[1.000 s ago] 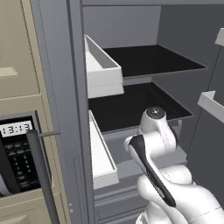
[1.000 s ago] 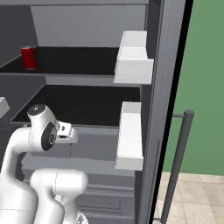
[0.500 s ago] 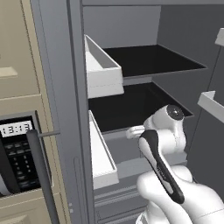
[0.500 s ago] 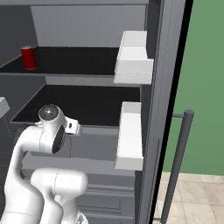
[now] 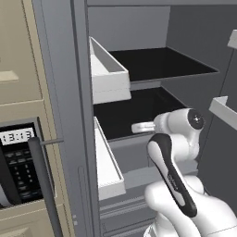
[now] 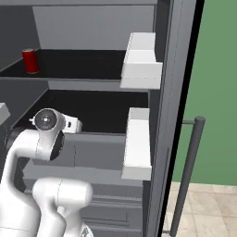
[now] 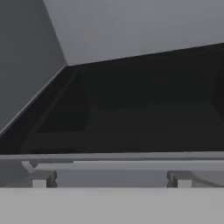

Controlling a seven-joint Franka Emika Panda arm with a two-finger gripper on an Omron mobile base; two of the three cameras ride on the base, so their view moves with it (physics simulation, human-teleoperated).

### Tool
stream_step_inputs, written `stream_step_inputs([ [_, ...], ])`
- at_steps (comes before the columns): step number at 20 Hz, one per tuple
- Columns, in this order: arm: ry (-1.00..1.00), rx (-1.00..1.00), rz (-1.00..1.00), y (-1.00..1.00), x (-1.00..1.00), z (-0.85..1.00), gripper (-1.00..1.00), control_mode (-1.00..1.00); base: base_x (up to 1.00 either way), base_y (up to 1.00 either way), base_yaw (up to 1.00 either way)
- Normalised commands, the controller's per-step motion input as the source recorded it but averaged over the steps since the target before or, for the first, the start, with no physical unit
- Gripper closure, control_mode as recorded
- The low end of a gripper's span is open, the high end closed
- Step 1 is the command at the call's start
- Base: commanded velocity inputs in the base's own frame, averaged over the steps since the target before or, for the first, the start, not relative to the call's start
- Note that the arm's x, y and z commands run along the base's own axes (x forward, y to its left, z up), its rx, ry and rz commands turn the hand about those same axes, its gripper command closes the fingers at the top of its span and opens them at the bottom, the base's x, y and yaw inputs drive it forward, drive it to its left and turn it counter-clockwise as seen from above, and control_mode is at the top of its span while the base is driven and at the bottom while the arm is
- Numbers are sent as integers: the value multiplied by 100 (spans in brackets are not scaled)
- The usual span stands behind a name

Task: Open the fridge, grab two sodas, and place both sodas inside the bowl with ice on the dining counter.

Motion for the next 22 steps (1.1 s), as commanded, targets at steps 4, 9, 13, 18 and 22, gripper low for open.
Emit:
stream_step_inputs([
  [4, -25, 1, -1, 16, 0, 74, -100, -100, 0, 0, 0],
  [9, -22, 0, -1, 20, 0, 75, -100, -100, 0, 0, 0],
  [13, -19, 0, -1, 20, 0, 73, -100, -100, 0, 0, 0],
  [18, -16, 0, -1, 3, 0, 75, -100, -100, 0, 0, 0],
  [22, -13, 0, -1, 0, 0, 68, -100, -100, 0, 0, 0],
])
